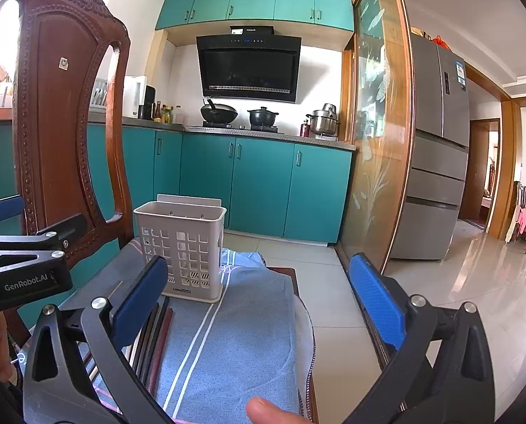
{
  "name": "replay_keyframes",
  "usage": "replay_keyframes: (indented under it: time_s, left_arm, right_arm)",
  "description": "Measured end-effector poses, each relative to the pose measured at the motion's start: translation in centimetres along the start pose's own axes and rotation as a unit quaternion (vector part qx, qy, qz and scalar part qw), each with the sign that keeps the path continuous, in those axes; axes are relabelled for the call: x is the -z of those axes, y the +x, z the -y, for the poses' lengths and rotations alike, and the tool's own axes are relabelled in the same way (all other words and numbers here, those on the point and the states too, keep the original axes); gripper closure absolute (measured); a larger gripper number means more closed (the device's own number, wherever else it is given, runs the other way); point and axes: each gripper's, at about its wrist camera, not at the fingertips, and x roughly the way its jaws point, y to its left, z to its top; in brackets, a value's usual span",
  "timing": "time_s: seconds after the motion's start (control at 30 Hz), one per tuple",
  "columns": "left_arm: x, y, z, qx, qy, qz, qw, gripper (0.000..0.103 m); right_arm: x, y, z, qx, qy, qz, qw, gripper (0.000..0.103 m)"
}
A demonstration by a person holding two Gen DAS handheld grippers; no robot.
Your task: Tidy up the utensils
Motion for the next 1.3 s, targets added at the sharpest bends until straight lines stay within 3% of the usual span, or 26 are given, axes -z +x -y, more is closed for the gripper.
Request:
replay_keyframes:
  time_s: [1.3]
  left_arm:
    - [0.1, -0.04, 0.06, -0.002, 0.004, 0.0, 1.0, 0.003]
  right_arm:
    - [-0.01, -0.48, 0.03, 0.0, 0.001, 0.007, 1.0, 0.003]
